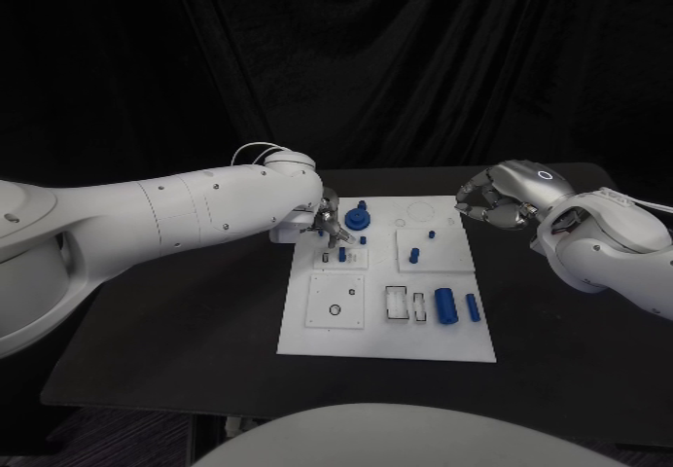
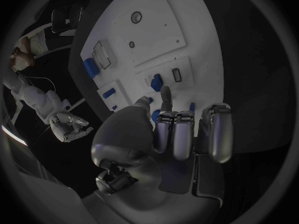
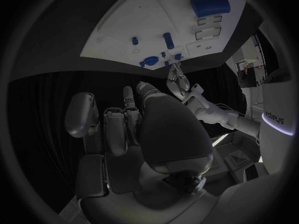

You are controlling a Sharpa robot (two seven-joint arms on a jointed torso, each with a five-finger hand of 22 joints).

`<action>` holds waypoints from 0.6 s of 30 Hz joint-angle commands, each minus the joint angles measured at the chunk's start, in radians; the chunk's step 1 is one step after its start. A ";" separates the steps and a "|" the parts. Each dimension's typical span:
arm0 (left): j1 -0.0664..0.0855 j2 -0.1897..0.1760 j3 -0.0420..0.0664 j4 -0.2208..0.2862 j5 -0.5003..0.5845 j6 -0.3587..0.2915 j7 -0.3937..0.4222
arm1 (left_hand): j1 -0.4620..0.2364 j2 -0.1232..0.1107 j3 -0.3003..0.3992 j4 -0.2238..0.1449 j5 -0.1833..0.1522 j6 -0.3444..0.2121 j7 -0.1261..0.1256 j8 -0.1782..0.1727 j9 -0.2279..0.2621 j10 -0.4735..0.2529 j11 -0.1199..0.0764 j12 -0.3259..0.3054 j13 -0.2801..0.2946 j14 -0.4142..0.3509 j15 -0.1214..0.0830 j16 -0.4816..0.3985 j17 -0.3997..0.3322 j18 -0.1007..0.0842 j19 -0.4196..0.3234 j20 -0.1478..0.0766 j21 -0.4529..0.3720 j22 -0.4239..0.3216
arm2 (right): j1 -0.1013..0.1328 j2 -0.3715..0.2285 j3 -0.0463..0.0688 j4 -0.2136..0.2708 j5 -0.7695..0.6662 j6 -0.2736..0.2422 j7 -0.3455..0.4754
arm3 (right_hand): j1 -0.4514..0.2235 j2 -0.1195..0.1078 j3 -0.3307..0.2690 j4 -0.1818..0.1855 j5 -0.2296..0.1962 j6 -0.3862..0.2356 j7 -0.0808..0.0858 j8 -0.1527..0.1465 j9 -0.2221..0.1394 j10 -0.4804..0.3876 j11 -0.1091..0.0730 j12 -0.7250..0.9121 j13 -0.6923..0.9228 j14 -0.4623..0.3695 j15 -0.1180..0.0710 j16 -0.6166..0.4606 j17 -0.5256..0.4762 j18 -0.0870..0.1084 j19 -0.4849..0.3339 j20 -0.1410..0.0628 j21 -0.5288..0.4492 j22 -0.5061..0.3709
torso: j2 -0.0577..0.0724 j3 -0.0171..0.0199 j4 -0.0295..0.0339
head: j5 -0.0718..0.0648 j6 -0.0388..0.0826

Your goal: Assemble the parts on the task board

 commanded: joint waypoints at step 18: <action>-0.021 0.016 0.000 -0.011 0.008 0.009 0.017 | 0.015 -0.002 0.008 -0.001 0.013 0.007 0.003 -0.007 -0.003 0.106 0.004 -0.001 0.261 0.107 0.005 0.003 0.263 0.001 -0.004 0.003 -0.007 0.172 | -0.002 0.001 0.001 0.002 -0.003 0.000 -0.014 | -0.009 0.003 0.007 -0.001 0.009 0.004 0.000 -0.005 -0.002 -0.008 0.000 -0.004 0.106 0.058 0.000 -0.004 0.188 0.014 -0.001 0.001 -0.004 0.149 | 0.000 -0.0002 0.0000 | -0.002 0.000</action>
